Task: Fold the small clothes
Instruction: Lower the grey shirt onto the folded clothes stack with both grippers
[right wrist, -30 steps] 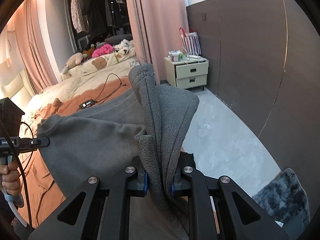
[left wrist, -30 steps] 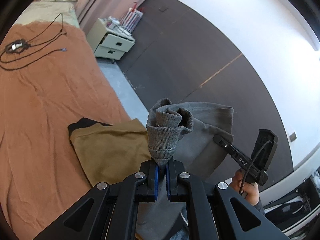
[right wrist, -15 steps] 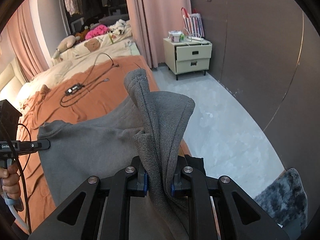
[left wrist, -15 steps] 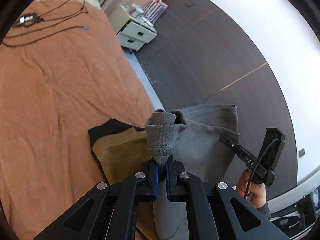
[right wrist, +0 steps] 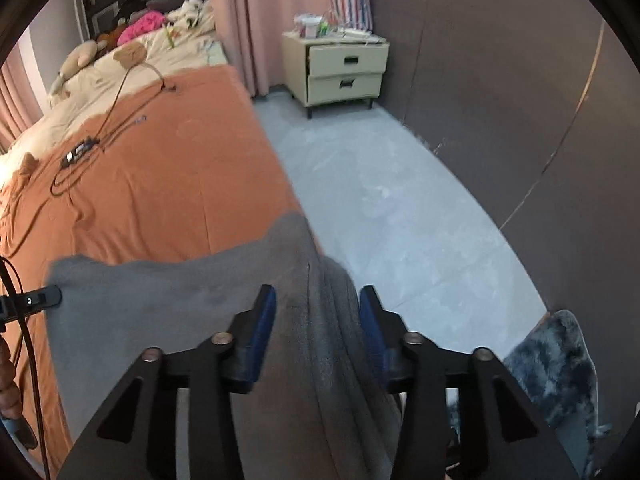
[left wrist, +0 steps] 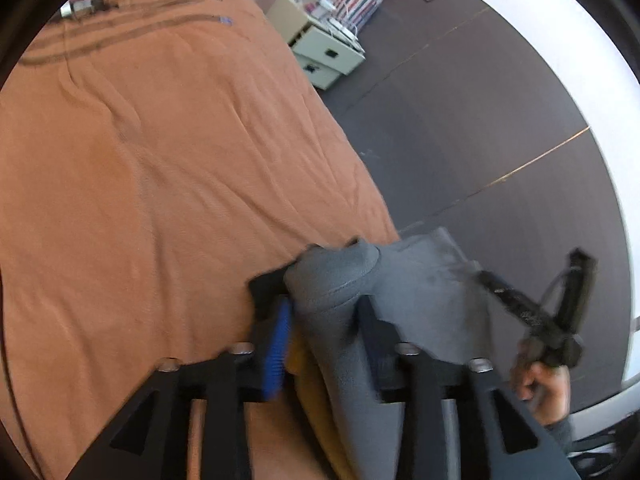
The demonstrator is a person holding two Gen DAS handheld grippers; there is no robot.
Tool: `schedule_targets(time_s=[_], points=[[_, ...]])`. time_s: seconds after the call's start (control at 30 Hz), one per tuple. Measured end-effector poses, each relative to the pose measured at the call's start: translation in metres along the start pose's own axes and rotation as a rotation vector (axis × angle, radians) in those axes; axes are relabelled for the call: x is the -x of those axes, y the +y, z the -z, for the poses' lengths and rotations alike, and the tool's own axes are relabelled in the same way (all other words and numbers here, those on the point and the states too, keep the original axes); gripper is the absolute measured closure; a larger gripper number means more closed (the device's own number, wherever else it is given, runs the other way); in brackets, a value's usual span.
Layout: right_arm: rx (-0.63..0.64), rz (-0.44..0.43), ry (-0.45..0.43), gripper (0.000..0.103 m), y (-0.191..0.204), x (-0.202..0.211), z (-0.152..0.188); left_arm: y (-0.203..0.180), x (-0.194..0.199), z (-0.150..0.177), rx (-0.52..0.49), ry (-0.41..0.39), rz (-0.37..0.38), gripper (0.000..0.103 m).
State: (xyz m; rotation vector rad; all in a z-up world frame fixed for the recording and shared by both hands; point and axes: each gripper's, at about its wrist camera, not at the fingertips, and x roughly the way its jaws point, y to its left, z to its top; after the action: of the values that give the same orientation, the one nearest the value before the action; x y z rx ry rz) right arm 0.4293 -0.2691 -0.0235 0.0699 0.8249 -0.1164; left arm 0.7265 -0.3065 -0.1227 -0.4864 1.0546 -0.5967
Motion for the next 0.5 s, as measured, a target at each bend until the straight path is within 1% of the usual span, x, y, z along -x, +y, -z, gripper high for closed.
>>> schedule_targets(time_s=[0.03,0.07,0.13,0.2,0.23,0.27,0.3,0.33,0.37,0.4,0.5], points=[[-0.009,0.006,-0.017,0.056,-0.004,0.009,-0.001,-0.001,0.007,0.000,-0.009,-0.031,-0.023,0.046],[-0.018,0.016,-0.032,0.056,-0.008,0.018,-0.002,-0.002,0.015,-0.001,-0.015,-0.060,-0.022,0.045],[-0.028,0.015,-0.041,0.056,-0.012,0.031,-0.003,-0.004,0.022,-0.002,-0.023,-0.086,-0.021,0.045],[-0.021,-0.037,-0.032,0.067,-0.013,0.043,-0.005,-0.010,0.027,0.001,-0.050,-0.099,-0.022,0.059],[-0.011,-0.051,-0.022,0.082,-0.012,0.046,-0.006,-0.015,0.028,0.002,-0.072,-0.098,-0.021,0.073],[-0.004,-0.066,-0.013,0.088,-0.011,0.048,-0.005,-0.017,0.025,-0.001,-0.083,-0.092,-0.014,0.082],[0.001,-0.076,-0.009,0.089,-0.011,0.046,-0.005,-0.021,0.021,-0.002,-0.092,-0.084,-0.001,0.085],[0.021,-0.085,0.000,0.092,-0.008,0.046,-0.006,-0.025,0.018,-0.002,-0.103,-0.077,0.014,0.087],[0.037,-0.085,0.010,0.094,-0.007,0.043,-0.006,-0.029,0.014,0.000,-0.119,-0.069,0.026,0.087],[0.046,-0.083,0.020,0.094,-0.011,0.034,-0.003,-0.030,0.012,0.000,-0.130,-0.062,0.026,0.087],[0.050,-0.051,0.061,0.094,-0.016,0.014,-0.007,-0.033,-0.010,-0.001,-0.157,-0.016,-0.012,0.087]])
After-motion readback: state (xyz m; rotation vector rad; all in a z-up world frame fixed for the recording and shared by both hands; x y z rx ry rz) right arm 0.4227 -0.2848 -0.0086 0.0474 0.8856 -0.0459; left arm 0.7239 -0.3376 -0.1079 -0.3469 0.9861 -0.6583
